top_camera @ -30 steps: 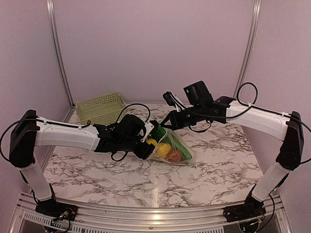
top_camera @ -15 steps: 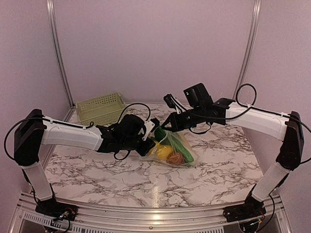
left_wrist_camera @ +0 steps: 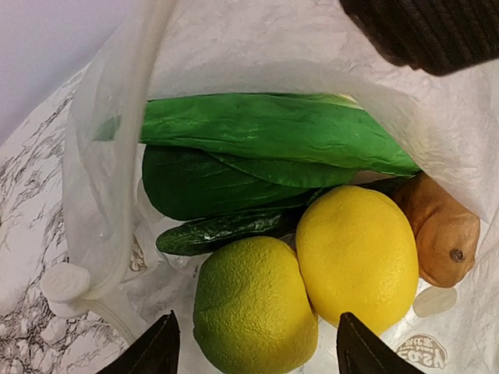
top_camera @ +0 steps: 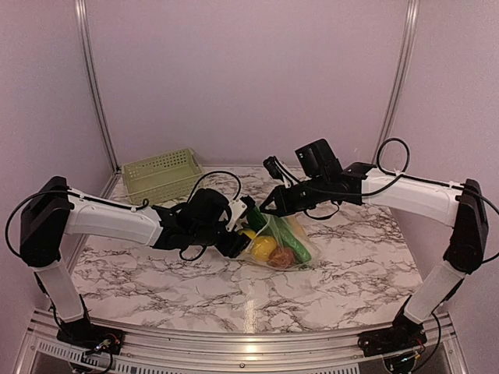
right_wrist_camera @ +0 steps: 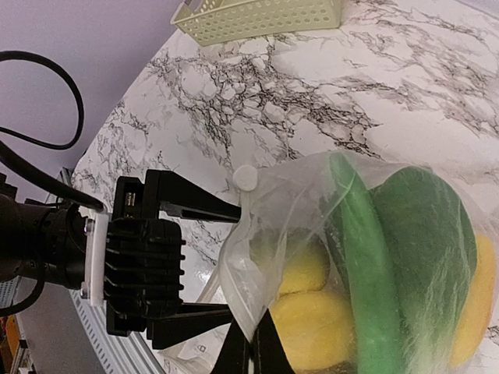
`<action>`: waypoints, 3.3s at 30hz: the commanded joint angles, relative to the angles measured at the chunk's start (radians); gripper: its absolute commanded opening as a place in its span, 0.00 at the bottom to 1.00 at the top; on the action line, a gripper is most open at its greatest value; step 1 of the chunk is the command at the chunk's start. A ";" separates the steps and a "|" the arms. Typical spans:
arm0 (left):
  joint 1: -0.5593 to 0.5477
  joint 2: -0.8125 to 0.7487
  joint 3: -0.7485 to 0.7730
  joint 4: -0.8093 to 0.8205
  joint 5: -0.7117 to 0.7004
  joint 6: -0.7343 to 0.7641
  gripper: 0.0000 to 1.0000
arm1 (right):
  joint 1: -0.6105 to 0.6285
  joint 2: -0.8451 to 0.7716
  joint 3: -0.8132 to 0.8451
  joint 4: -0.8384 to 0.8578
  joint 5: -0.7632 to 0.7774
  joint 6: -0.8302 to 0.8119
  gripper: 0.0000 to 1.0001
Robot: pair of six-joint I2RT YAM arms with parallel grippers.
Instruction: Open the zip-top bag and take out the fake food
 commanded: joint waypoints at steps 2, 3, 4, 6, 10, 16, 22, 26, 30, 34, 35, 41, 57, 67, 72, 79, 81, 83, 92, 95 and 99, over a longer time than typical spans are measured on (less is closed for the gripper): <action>0.008 0.048 -0.025 0.060 0.015 -0.001 0.72 | -0.008 -0.032 -0.055 0.060 -0.034 0.027 0.00; 0.009 0.057 -0.029 0.075 0.023 -0.001 0.72 | -0.008 -0.033 -0.067 0.069 -0.036 0.030 0.00; 0.010 0.066 -0.031 0.085 0.031 -0.001 0.71 | -0.008 -0.033 -0.079 0.077 -0.037 0.033 0.00; 0.010 0.087 -0.031 0.102 0.054 -0.032 0.72 | -0.008 -0.030 -0.107 0.092 -0.039 0.037 0.00; 0.010 0.127 -0.034 0.123 0.079 -0.044 0.71 | -0.008 -0.022 -0.143 0.109 -0.041 0.037 0.00; 0.011 0.166 -0.047 0.137 0.086 -0.060 0.64 | -0.008 -0.010 -0.179 0.127 -0.033 0.040 0.00; 0.011 0.122 -0.074 0.150 0.086 -0.058 0.46 | -0.008 -0.003 -0.185 0.127 -0.025 0.032 0.00; 0.011 0.049 -0.086 0.135 0.091 -0.041 0.39 | -0.008 -0.003 -0.181 0.116 -0.005 0.021 0.00; 0.011 -0.024 -0.085 0.074 0.089 -0.018 0.39 | -0.009 0.000 -0.176 0.109 0.014 0.016 0.00; 0.012 -0.090 -0.087 0.008 0.095 -0.014 0.39 | -0.011 0.002 -0.171 0.109 0.027 0.008 0.00; 0.013 -0.110 -0.089 -0.006 0.095 -0.014 0.39 | -0.013 0.003 -0.170 0.109 0.029 0.006 0.00; 0.056 -0.226 -0.070 -0.104 0.096 0.000 0.39 | -0.051 -0.005 -0.174 0.116 0.020 -0.004 0.00; 0.418 -0.043 0.383 -0.303 -0.010 -0.148 0.41 | -0.110 -0.029 -0.191 0.125 0.015 -0.064 0.00; 0.586 0.227 0.617 -0.390 -0.097 -0.202 0.41 | -0.110 -0.036 -0.184 0.120 0.019 -0.114 0.00; 0.657 0.352 0.704 -0.378 -0.056 -0.263 0.41 | -0.111 -0.020 -0.165 0.095 0.013 -0.133 0.00; 0.715 0.524 0.841 -0.400 -0.042 -0.332 0.41 | -0.111 -0.005 -0.147 0.084 0.004 -0.141 0.00; 0.728 0.564 0.877 -0.415 -0.045 -0.349 0.41 | -0.111 -0.001 -0.143 0.078 0.002 -0.146 0.00; 0.742 0.593 0.900 -0.420 -0.051 -0.370 0.42 | -0.111 0.001 -0.140 0.074 -0.001 -0.151 0.00; 0.767 0.679 1.015 -0.461 -0.016 -0.380 0.66 | -0.110 0.005 -0.132 0.059 -0.004 -0.168 0.00; 0.770 0.646 1.014 -0.468 -0.013 -0.356 0.77 | -0.111 0.011 -0.124 0.057 -0.008 -0.172 0.00; 0.777 0.545 0.963 -0.452 0.003 -0.336 0.81 | -0.111 0.026 -0.111 0.056 -0.013 -0.173 0.00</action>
